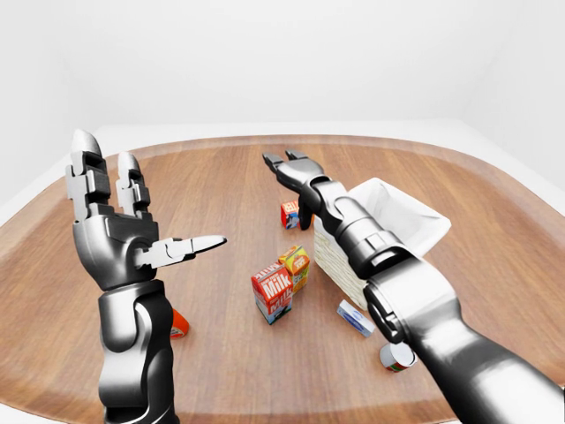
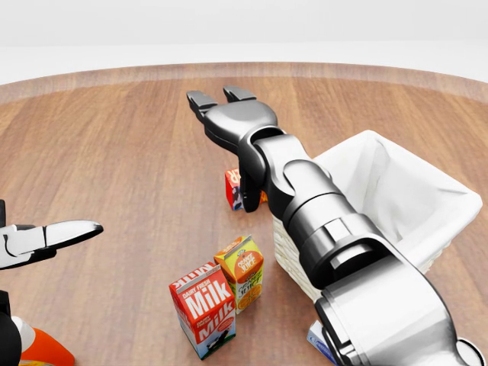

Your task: Pick up the orange juice, and put it in the basket.

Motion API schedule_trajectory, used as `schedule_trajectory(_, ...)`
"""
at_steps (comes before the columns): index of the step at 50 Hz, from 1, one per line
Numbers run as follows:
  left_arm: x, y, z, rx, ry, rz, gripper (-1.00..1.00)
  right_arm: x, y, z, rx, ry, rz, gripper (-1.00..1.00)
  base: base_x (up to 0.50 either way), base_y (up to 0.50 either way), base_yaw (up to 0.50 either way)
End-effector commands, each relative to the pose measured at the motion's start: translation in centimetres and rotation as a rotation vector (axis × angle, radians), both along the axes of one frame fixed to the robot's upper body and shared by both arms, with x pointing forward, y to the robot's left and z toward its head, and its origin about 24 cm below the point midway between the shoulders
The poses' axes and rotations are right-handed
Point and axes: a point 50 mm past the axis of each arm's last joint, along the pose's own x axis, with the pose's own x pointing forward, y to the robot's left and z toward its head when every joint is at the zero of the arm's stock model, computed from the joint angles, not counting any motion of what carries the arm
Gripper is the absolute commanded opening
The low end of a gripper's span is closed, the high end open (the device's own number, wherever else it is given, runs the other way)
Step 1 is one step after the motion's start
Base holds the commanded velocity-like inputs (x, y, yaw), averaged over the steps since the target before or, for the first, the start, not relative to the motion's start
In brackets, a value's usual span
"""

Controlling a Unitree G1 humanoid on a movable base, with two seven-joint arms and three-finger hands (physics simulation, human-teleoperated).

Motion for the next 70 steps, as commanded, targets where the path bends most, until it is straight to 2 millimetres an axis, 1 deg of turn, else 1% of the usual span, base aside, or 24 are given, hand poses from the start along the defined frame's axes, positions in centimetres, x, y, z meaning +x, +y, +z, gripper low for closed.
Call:
schedule_trajectory(1, 0.0, 0.0, 0.0, -0.001, 0.001, 0.0, 1.0, -0.3, 0.1, -1.2, -0.01, 0.016, 0.001, 1.0, 0.0, 0.0, 0.0)
schedule_trajectory(11, -0.1, 0.0, 0.1, -0.003, -0.005, 0.0, 1.0, -0.7, 0.1, -3.0, -0.017, 0.042, -0.002, 1.0, 0.0, 0.0, 0.0)
schedule_trajectory(22, 0.0, 0.0, -0.1, -0.002, 0.005, 0.0, 1.0, -1.0, 0.1, -4.1, -0.014, 0.064, -0.003, 1.0, 0.0, 0.0, 0.0)
schedule_trajectory(23, 0.1, 0.0, -0.1, -0.002, 0.005, 0.0, 1.0, -1.2, 0.1, -4.6, -0.009, 0.092, -0.004, 1.0, 0.0, 0.0, 0.0)
schedule_trajectory(29, 0.0, 0.0, 0.0, -0.003, 0.001, 0.0, 1.0, -1.6, 0.0, -5.8, -0.019, 0.152, -0.003, 1.0, 0.0, 0.0, 0.0)
schedule_trajectory(34, 0.0, 0.0, -0.1, -0.002, 0.005, 0.0, 1.0, -1.8, 0.1, -6.4, -0.022, 0.169, 0.0, 1.0, 0.0, 0.0, 0.0)
schedule_trajectory(70, -0.1, 0.0, 0.1, -0.006, -0.005, 0.001, 1.0, -2.0, -0.9, -7.6, -0.068, 0.142, -0.016, 1.0, 0.0, 0.0, 0.0)
